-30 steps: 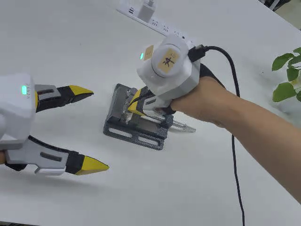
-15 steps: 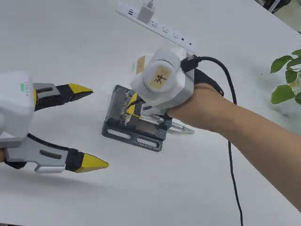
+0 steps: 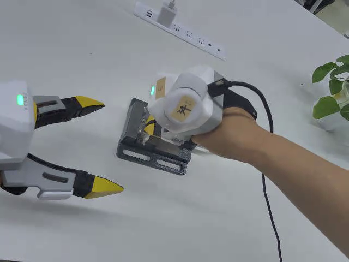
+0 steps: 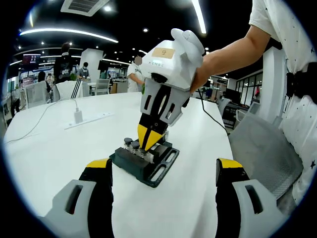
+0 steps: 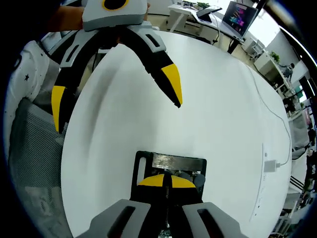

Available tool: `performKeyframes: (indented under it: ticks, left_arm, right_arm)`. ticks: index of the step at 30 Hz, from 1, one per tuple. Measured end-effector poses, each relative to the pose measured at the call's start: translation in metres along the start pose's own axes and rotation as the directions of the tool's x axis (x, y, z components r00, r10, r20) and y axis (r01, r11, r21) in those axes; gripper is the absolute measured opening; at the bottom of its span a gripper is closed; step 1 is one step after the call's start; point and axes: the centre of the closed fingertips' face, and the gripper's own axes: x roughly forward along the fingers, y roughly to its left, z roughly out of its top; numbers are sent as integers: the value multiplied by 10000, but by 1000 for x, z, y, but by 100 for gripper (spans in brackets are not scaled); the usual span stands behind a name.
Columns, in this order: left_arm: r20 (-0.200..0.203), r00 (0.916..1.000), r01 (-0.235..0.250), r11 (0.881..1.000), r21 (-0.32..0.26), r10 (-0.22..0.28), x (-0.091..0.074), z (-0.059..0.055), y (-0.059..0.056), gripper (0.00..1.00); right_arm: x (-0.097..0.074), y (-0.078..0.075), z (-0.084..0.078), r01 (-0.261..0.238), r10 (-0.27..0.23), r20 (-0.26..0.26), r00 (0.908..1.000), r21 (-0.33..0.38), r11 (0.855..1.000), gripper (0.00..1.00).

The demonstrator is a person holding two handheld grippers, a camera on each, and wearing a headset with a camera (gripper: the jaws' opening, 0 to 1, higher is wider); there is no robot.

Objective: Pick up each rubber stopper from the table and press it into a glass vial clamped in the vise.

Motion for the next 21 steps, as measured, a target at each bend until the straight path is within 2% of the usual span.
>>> performKeyframes:
  ticks: [2,7,10,11,12,14,16,18,21]
  left_arm:
    - [-46,10000,20,10000,35,-20,0,0,-1,85]
    - [-104,9999,89,9998,182,-87,-2,7,-5,85]
    - [-159,9999,56,9996,268,-52,-5,10,-6,85]
    - [-170,9998,51,9996,276,-47,-6,10,-6,85]
    - [-177,9998,45,9996,288,-40,-7,12,-7,85]
    - [-194,9998,21,9995,319,-15,-9,13,-8,85]
    - [-247,9997,-26,9993,376,36,-11,14,-9,85]
    - [-275,9996,-66,9992,390,77,-12,14,-11,85]
    - [-350,9993,-120,9991,415,134,-14,15,-13,84]
  right_arm:
    - [0,-1,0,-23,14,240,9997,376,9993,0]
    - [-1,0,1,223,-251,553,9982,510,9984,0]
    - [-2,-1,2,349,-520,1027,9933,1612,9863,0]
    - [-3,0,2,446,-571,1049,9928,1182,9920,0]
    - [-3,1,2,589,-693,1184,9906,890,9943,0]
    - [-3,0,3,608,-840,1355,9872,1672,9840,0]
    - [-3,0,2,663,-895,1528,9842,1506,9864,0]
    - [-4,0,4,708,-1102,1871,9761,2055,9761,0]
    - [-4,0,3,744,-1249,2123,9692,2311,9701,0]
